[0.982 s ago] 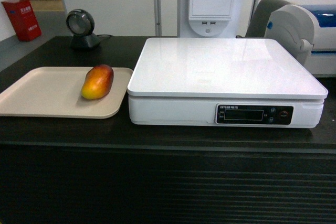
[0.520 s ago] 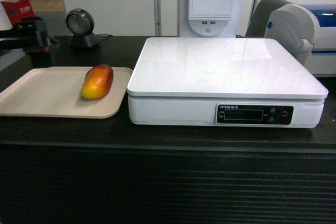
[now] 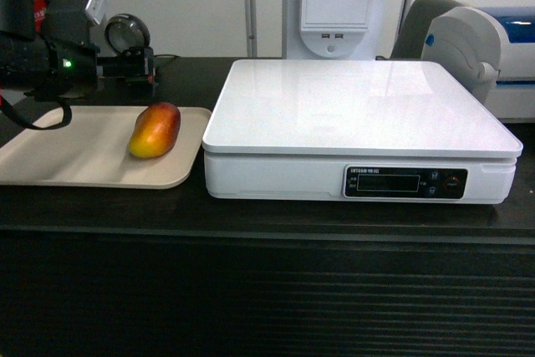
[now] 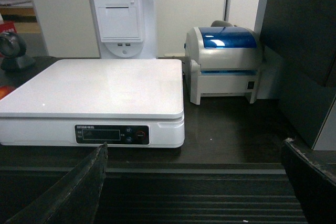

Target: Place dark red mango on scale at checkout

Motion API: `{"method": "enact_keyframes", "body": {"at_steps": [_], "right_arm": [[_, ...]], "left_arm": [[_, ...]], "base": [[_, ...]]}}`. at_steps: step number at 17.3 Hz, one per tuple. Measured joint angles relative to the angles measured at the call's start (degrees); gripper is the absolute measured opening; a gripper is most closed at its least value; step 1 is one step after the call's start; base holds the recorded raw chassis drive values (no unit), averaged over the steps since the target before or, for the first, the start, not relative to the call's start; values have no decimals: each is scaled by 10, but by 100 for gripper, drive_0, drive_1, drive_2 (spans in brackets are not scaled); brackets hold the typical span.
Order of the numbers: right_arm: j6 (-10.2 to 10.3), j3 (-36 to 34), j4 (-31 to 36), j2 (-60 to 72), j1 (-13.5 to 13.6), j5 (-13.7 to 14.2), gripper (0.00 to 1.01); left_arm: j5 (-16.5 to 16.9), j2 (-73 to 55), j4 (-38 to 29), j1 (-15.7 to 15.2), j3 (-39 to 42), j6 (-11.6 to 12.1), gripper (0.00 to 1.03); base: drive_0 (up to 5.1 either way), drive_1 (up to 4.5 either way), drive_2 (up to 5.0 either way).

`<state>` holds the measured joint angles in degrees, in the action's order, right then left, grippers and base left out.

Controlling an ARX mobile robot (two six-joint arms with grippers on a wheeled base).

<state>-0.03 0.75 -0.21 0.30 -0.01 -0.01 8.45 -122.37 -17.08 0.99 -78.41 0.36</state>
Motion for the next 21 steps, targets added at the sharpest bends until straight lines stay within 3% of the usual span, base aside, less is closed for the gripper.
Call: {"method": "enact_keyframes", "body": {"at_steps": [4,12,17,18,21], "right_arm": [[0,0,0,0,0,0,98],[0,0,0,0,0,0,98],[0,0,0,0,0,0,98],[0,0,0,0,0,0,98],[0,0,0,0,0,0,98]], "left_arm": [[9,-74,81,0,-100,-1,98],[17,-131,180,0,-185,-3,98],[10,-178,242,4,-238,12,98],[10,-181,242,4,-238,16,97],[8,-181,239,7,-238,21,75]], "base": [[0,0,0],[0,0,0],[0,0,0],[0,0,0],[0,0,0]]}}
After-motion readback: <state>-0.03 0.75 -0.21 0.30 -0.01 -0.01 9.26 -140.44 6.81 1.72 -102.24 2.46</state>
